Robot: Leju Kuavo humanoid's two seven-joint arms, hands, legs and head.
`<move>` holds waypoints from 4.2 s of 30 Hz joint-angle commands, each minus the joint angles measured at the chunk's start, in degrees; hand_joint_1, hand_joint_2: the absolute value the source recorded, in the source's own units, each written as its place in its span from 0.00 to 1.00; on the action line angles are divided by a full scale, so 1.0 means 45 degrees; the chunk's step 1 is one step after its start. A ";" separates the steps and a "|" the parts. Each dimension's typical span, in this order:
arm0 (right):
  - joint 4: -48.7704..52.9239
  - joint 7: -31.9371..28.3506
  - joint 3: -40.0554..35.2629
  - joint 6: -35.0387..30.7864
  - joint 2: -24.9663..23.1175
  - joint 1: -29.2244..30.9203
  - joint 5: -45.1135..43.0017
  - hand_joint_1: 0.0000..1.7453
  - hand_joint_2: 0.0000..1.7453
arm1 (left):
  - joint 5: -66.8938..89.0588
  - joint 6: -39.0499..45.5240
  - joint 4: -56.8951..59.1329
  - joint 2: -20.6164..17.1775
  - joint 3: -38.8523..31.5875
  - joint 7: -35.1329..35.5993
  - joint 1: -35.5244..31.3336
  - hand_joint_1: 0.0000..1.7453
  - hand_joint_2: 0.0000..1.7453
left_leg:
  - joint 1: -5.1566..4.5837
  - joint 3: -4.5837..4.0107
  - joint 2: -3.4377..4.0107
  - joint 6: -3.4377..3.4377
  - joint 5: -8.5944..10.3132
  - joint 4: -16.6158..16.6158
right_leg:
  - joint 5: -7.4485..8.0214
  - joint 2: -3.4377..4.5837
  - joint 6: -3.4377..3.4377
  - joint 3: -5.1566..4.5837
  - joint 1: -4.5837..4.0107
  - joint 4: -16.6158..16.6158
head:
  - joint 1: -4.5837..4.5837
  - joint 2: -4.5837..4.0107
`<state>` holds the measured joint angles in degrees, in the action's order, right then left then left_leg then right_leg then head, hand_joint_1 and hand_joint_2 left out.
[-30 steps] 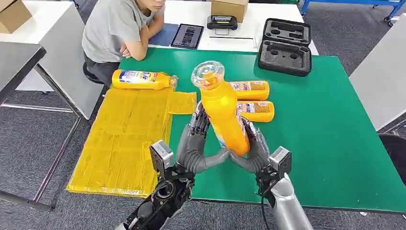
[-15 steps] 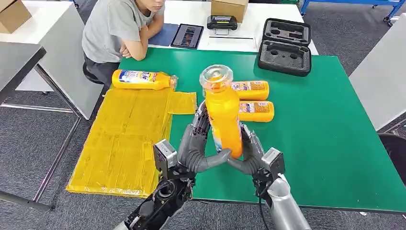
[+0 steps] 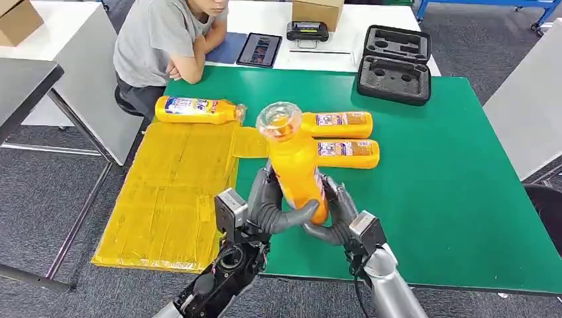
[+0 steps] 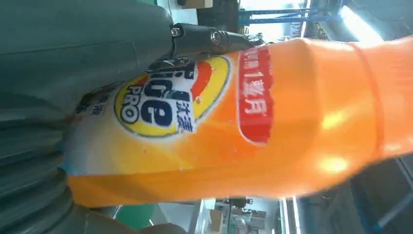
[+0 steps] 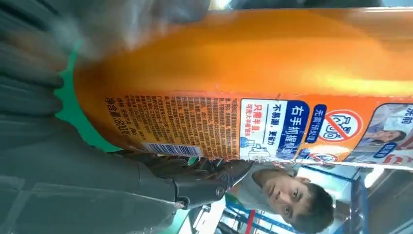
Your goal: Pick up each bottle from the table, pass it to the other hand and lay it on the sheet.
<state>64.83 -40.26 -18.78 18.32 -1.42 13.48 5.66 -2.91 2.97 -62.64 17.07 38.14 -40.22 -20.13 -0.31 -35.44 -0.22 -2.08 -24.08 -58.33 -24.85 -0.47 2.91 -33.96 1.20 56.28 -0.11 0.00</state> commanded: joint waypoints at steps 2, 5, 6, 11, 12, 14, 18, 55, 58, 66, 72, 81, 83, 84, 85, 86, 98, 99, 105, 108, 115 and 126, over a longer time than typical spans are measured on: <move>-0.0129 0.0058 -0.0564 -0.0002 0.0214 0.0308 -0.0168 1.00 1.00 | 0.0050 0.0037 0.1099 -0.0111 0.0211 0.0048 -0.0603 0.00 1.00 | 0.0023 0.0074 0.0020 0.0032 -0.0030 0.0003 | -0.0018 0.0023 -0.0037 0.0076 -0.0024 -0.0017 | 0.0000 0.0000; 0.0019 0.0058 -0.0492 0.0144 0.0222 0.0254 -0.0388 1.00 1.00 | 0.0072 0.0032 0.1131 -0.0127 0.0178 0.0048 -0.0585 0.00 1.00 | 0.0015 0.0055 0.0011 0.0025 -0.0023 0.0001 | -0.0015 0.0014 -0.0029 0.0057 -0.0016 -0.0010 | 0.0000 0.0000; 0.0083 0.0058 -0.0416 0.0201 0.0229 0.0215 -0.0505 1.00 1.00 | 0.0080 0.0031 0.1110 -0.0141 0.0168 0.0048 -0.0573 0.00 1.00 | 0.0009 0.0034 0.0005 0.0018 -0.0014 0.0003 | -0.0010 0.0007 -0.0021 0.0036 -0.0010 -0.0007 | -0.0005 0.0000; 0.0169 0.0058 -0.0320 0.0216 0.0246 0.0190 -0.0598 1.00 1.00 | 0.0072 0.0000 0.1045 -0.0166 0.0150 0.0048 -0.0549 0.00 1.00 | 0.0007 0.0033 0.0005 0.0018 -0.0011 0.0006 | -0.0008 0.0007 -0.0020 0.0033 -0.0007 -0.0009 | -0.0005 0.0000; 0.0227 0.0058 -0.0250 0.0274 0.0271 0.0197 -0.0689 1.00 1.00 | 0.0068 -0.0019 0.1002 -0.0188 0.0142 0.0048 -0.0527 0.00 1.00 | 0.0015 0.0063 0.0009 0.0028 -0.0024 0.0005 | -0.0018 0.0012 -0.0032 0.0065 -0.0016 -0.0013 | 0.0000 0.0000; 0.0390 0.0058 0.0013 0.0562 0.0256 0.0128 -0.1131 1.00 1.00 | 0.0089 -0.0070 0.0956 -0.0223 0.0145 0.0048 -0.0497 0.00 1.00 | 0.0014 0.0043 0.0010 0.0023 -0.0018 0.0003 | -0.0011 0.0013 -0.0026 0.0045 -0.0014 -0.0010 | -0.0005 0.0000; 0.0692 0.0058 0.0506 0.0306 0.0461 0.0040 -0.1082 1.00 1.00 | 0.0145 -0.0035 0.0774 -0.0309 0.0098 0.0048 -0.0420 0.00 1.00 | 0.0008 0.0031 -0.0005 0.0018 -0.0009 0.0007 | -0.0009 -0.0003 -0.0021 0.0035 -0.0008 -0.0011 | -0.0005 0.0000; -0.0683 0.0058 0.0213 0.0457 0.0243 0.0637 -0.0519 0.99 1.00 | 0.0340 0.0247 0.0445 -0.0337 0.0187 0.0048 -0.0368 0.00 1.00 | 0.0018 0.0072 0.0040 0.0030 -0.0031 0.0005 | -0.0012 0.0044 -0.0035 0.0071 -0.0020 -0.0017 | 0.0000 0.0000; -0.0683 0.0058 0.0213 0.0457 0.0243 0.0637 -0.0519 0.99 1.00 | 0.0340 0.0247 0.0445 -0.0337 0.0187 0.0048 -0.0368 0.00 1.00 | 0.0014 0.0059 0.0036 0.0027 -0.0025 0.0005 | -0.0010 0.0040 -0.0030 0.0056 -0.0015 -0.0010 | -0.0005 0.0000; -0.0382 0.0058 0.0316 0.0218 0.0210 0.0518 -0.0623 0.98 1.00 | 0.0043 -0.0231 0.1079 -0.0174 -0.0194 0.0048 -0.0452 1.00 1.00 | 0.0019 0.0073 0.0039 0.0033 -0.0031 0.0005 | -0.0014 0.0044 -0.0037 0.0070 -0.0020 -0.0013 | 0.0000 0.0000; 0.0084 0.0058 0.0510 0.0264 0.0218 0.0240 -0.0830 0.98 1.00 | 0.0131 -0.0463 0.1323 -0.0125 -0.0153 0.0048 -0.0653 1.00 1.00 | 0.0023 0.0092 0.0024 0.0035 -0.0033 0.0012 | -0.0018 0.0029 -0.0043 0.0097 -0.0025 -0.0027 | 0.0000 0.0000; 0.0582 0.0058 0.1062 0.0506 0.0291 0.0091 -0.1276 0.89 1.00 | 0.0238 -0.0441 0.1206 -0.0233 -0.0172 0.0048 -0.0578 1.00 1.00 | 0.0005 0.0041 0.0010 0.0021 -0.0015 0.0006 | -0.0011 0.0013 -0.0024 0.0040 -0.0006 -0.0006 | 0.0000 0.0000; 0.0761 0.0058 0.1444 0.0680 0.0416 0.0007 -0.1540 0.78 1.00 | 0.0311 -0.0372 0.1081 -0.0298 -0.0172 0.0048 -0.0550 1.00 1.00 | 0.0014 0.0067 0.0009 0.0029 -0.0025 0.0007 | -0.0018 0.0013 -0.0033 0.0071 -0.0015 -0.0015 | 0.0000 0.0000; 0.0761 0.0058 0.1522 0.0712 0.0450 0.0007 -0.1573 0.47 1.00 | 0.0327 -0.0358 0.1075 -0.0316 -0.0167 0.0048 -0.0554 1.00 1.00 | 0.0002 0.0035 0.0006 0.0017 -0.0011 0.0007 | -0.0009 0.0009 -0.0019 0.0035 -0.0003 -0.0007 | 0.0000 0.0000; 0.0780 0.0058 0.1706 0.0696 0.0475 -0.0006 -0.1599 0.03 1.00 | 0.0387 -0.0296 0.1014 -0.0367 -0.0145 0.0048 -0.0569 1.00 1.00 | 0.0010 0.0059 0.0005 0.0024 -0.0023 0.0004 | -0.0018 0.0009 -0.0029 0.0063 -0.0011 -0.0011 | -0.0005 0.0000; 0.0647 0.0058 0.1834 0.0721 0.0440 0.0001 -0.1657 0.00 1.00 | 0.0449 -0.0192 0.0973 -0.0402 -0.0123 0.0048 -0.0575 1.00 1.00 | -0.0003 0.0031 -0.0001 0.0013 -0.0008 0.0008 | -0.0008 0.0002 -0.0017 0.0032 0.0002 -0.0005 | -0.0005 0.0000; 0.0068 0.0058 0.2250 0.0941 0.0388 0.0006 -0.1732 0.00 1.00 | 0.1135 0.1031 0.1049 -0.1022 0.0284 0.0048 -0.1089 1.00 1.00 | 0.0016 0.0066 0.0017 0.0030 -0.0023 0.0005 | -0.0014 0.0021 -0.0035 0.0066 -0.0018 -0.0012 | 0.0000 0.0000; 0.0088 0.0058 0.2296 0.0947 0.0400 -0.0053 -0.1746 0.00 1.00 | 0.1268 0.1250 0.1092 -0.1148 0.0367 0.0048 -0.1185 1.00 1.00 | 0.0008 0.0044 0.0017 0.0021 -0.0014 0.0006 | -0.0007 0.0019 -0.0024 0.0041 -0.0009 -0.0007 | 0.0000 0.0000; 0.0111 0.0058 0.2621 0.0865 0.0268 -0.0285 -0.1742 0.00 1.00 | 0.1945 0.2711 0.1970 -0.1775 0.1087 0.0048 -0.1862 1.00 1.00 | 0.0014 0.0064 0.0002 0.0026 -0.0009 0.0017 | -0.0007 0.0005 -0.0030 0.0066 -0.0015 -0.0019 | 0.0000 0.0000; 0.0111 0.0058 0.2621 0.0865 0.0268 -0.0285 -0.1742 0.00 1.00 | 0.1945 0.2711 0.1970 -0.1775 0.1087 0.0048 -0.1862 1.00 1.00 | 0.0007 0.0044 0.0006 0.0018 -0.0006 0.0012 | -0.0003 0.0008 -0.0021 0.0043 -0.0007 -0.0012 | -0.0005 0.0000; 0.0111 0.0058 0.2621 0.0865 0.0268 -0.0285 -0.1742 0.00 1.00 | 0.1945 0.2711 0.1970 -0.1775 0.1087 0.0048 -0.1862 1.00 1.00 | 0.0010 0.0047 0.0010 0.0019 -0.0012 0.0008 | -0.0008 0.0012 -0.0024 0.0048 -0.0011 -0.0011 | -0.0005 0.0000; -0.0249 0.0058 0.2807 0.0930 0.0170 -0.0331 -0.1666 0.00 1.00 | 0.2929 0.4033 0.2388 -0.2315 0.1760 0.0048 -0.2332 1.00 1.00 | 0.0012 0.0033 0.0005 0.0018 -0.0005 0.0005 | -0.0002 0.0006 -0.0021 0.0036 -0.0012 -0.0010 | -0.0005 0.0000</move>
<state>68.08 -40.17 -8.07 22.34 0.31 10.99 -2.08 6.16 15.65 -56.96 10.73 40.72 -40.15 -25.63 -0.32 -35.44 -0.22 -2.09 -24.07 -58.33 -24.84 -0.47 2.91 -33.95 1.20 56.28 -0.13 0.00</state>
